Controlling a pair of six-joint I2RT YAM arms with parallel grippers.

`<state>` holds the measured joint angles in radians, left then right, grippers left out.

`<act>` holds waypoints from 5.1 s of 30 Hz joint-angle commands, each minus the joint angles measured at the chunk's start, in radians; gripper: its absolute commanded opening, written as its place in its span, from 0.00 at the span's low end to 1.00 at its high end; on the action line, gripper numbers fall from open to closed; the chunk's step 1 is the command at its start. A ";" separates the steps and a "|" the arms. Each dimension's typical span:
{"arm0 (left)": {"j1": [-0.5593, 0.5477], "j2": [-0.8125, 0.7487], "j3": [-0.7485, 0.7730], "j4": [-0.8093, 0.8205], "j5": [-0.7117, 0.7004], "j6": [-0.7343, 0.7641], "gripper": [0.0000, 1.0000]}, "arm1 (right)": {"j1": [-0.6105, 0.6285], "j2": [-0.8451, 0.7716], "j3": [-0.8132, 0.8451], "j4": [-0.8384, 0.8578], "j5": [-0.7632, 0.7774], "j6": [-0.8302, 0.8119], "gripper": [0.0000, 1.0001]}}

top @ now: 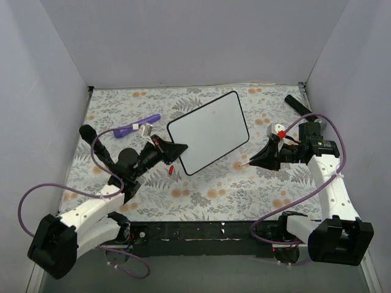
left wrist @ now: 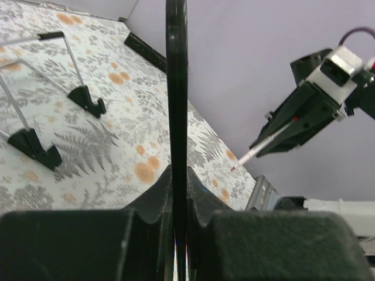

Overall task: Write a sentence on the whiteboard
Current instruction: Move the whiteboard to the center of the board, then write on the whiteboard with the whiteboard.

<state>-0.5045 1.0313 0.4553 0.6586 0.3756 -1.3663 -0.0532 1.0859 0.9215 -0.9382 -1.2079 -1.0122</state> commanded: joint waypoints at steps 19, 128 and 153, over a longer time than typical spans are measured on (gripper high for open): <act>-0.386 -0.110 -0.233 0.131 -0.417 -0.137 0.00 | 0.044 -0.104 0.074 -0.113 0.019 -0.019 0.01; -0.684 0.269 -0.227 0.493 -0.741 -0.031 0.00 | 0.509 -0.023 0.019 0.409 0.246 0.333 0.01; -0.694 0.297 -0.221 0.507 -0.738 -0.031 0.00 | 0.520 -0.032 -0.018 0.463 0.237 0.357 0.01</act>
<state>-1.1889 1.3346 0.2050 1.0821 -0.3370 -1.4097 0.4572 1.0653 0.8722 -0.4900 -0.9688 -0.6319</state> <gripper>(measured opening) 0.046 0.182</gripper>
